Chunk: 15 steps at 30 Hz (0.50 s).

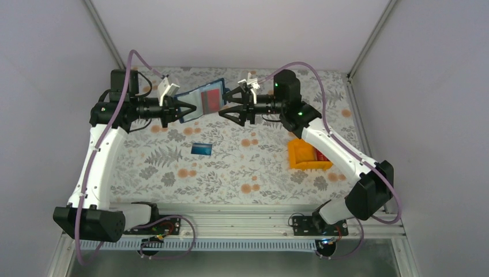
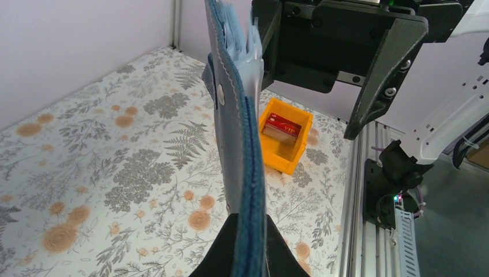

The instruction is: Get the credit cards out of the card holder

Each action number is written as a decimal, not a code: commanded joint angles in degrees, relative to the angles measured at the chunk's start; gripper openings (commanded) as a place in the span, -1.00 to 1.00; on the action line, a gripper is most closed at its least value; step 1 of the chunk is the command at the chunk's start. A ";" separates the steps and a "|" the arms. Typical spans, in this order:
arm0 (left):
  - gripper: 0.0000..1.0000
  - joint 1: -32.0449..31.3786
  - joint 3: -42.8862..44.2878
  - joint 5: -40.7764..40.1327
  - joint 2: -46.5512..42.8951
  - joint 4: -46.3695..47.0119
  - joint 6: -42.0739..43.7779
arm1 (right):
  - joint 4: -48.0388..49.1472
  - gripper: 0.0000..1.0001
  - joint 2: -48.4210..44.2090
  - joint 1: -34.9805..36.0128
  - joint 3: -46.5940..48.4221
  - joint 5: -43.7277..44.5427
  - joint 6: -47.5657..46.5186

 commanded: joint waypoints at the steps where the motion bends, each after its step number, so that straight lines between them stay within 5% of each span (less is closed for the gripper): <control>1: -0.95 0.25 0.43 2.91 -1.49 0.29 1.59 | -0.70 0.45 0.22 -0.18 2.49 1.49 -0.15; 6: -0.95 0.25 0.15 3.13 -1.37 0.44 1.53 | -1.98 0.40 1.92 0.59 4.65 -0.11 -1.06; 15: -0.95 0.24 -0.31 2.02 -1.35 1.21 0.67 | -9.10 -0.23 3.33 2.68 7.64 -7.93 -8.24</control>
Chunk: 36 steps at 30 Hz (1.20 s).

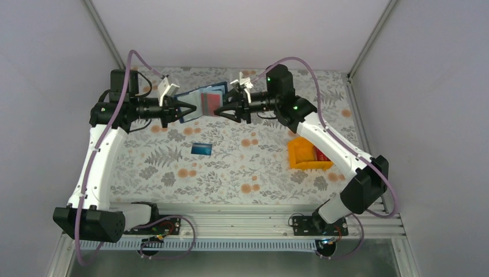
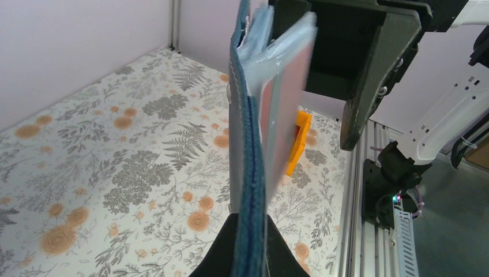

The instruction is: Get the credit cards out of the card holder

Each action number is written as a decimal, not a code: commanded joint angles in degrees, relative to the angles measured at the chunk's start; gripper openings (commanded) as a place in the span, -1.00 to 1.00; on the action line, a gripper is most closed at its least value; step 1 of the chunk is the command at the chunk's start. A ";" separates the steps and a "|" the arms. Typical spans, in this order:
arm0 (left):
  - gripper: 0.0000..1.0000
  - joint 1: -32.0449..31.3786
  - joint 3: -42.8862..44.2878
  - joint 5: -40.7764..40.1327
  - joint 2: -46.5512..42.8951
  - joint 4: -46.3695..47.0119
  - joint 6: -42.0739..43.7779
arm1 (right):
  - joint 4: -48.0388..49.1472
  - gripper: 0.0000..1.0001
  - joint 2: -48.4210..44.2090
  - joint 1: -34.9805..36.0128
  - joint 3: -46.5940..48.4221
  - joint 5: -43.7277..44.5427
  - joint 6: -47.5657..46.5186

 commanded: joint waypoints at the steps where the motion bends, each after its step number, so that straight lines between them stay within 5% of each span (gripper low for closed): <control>1: -0.95 0.21 -0.32 1.72 -1.06 1.19 0.61 | -2.53 -0.31 -0.91 0.74 0.12 -5.33 -3.75; 7: -0.95 0.26 -0.50 1.89 -0.97 1.40 0.53 | -6.78 -0.89 -0.51 1.44 2.22 -10.68 -7.45; 17: -0.95 0.25 -1.14 3.68 -0.88 1.18 0.99 | -1.51 -0.92 2.43 3.86 4.28 -5.20 -0.37; 26: -0.18 0.24 -2.21 5.84 -1.05 1.61 0.43 | -0.10 -0.92 2.48 5.39 5.41 3.47 4.19; 36: 0.40 0.08 -4.05 7.02 -0.87 3.28 -0.87 | 1.92 -0.92 4.39 7.12 8.14 5.03 8.53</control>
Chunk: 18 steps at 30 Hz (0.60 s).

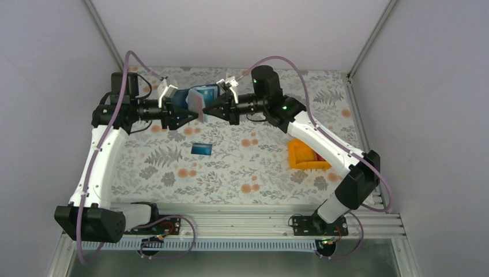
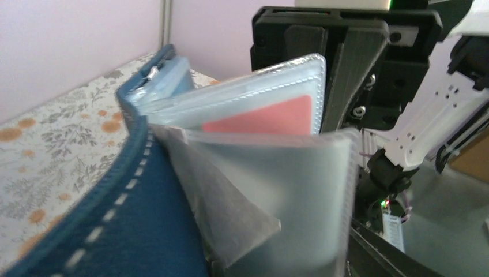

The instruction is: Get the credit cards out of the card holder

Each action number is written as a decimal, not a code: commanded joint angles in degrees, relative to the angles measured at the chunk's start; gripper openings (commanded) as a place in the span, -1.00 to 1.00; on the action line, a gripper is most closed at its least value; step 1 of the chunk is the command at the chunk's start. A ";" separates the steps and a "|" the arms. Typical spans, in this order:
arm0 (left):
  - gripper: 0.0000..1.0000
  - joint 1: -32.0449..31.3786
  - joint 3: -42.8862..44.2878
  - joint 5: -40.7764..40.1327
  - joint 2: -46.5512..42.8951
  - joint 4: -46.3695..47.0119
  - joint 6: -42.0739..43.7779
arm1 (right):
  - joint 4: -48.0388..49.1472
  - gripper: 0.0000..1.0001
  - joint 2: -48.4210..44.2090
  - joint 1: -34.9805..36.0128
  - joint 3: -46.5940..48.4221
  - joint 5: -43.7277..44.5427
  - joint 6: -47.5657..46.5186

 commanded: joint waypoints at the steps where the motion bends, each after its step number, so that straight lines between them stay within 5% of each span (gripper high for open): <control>1: 0.45 -0.77 -0.55 3.47 -0.55 0.06 0.00 | 5.18 -0.92 1.45 2.39 4.70 0.31 2.01; 7: 0.48 -0.87 -1.25 3.15 -0.72 -0.03 0.25 | 4.95 -0.92 2.28 3.07 6.45 -0.29 2.60; 18: -0.82 -0.87 -0.78 4.40 -0.99 -0.91 0.71 | 4.31 -0.92 -0.07 3.00 5.51 2.42 1.83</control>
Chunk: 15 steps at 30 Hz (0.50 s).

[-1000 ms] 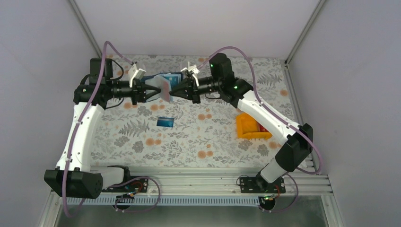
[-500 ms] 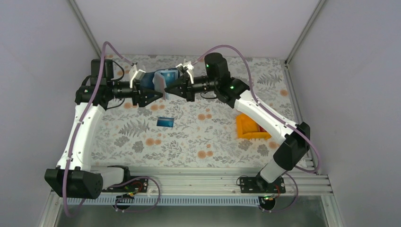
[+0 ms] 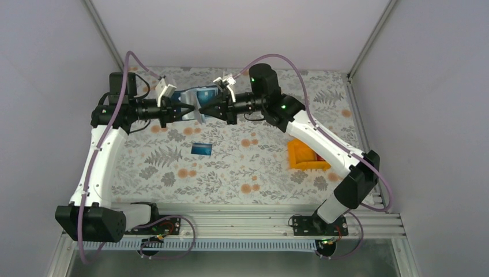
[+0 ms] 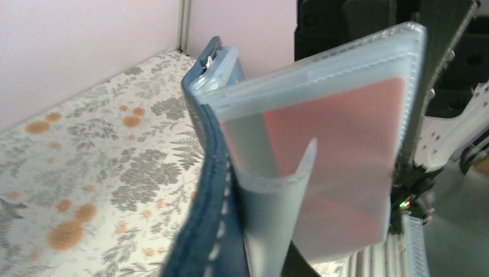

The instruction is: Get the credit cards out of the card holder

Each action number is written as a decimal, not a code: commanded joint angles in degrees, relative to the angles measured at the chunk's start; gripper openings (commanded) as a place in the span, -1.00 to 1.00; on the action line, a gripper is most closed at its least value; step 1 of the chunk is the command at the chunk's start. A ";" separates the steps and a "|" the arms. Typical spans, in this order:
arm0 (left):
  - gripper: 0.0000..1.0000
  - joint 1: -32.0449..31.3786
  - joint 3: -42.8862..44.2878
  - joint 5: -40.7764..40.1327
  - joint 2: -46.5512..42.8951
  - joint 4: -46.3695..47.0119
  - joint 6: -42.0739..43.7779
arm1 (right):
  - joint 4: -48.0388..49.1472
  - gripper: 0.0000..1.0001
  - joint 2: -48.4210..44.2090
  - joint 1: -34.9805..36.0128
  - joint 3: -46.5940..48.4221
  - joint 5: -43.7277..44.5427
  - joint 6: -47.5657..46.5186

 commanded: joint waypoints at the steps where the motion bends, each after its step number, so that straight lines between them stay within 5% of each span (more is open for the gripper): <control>1: -0.92 -2.02 0.12 6.04 -1.05 -2.02 0.86 | 5.10 -0.91 -1.68 1.36 2.04 2.39 -1.51; 15: -0.95 -1.04 2.83 11.25 -0.89 -3.51 2.15 | 3.61 -0.52 -5.22 0.39 -3.53 11.36 -4.33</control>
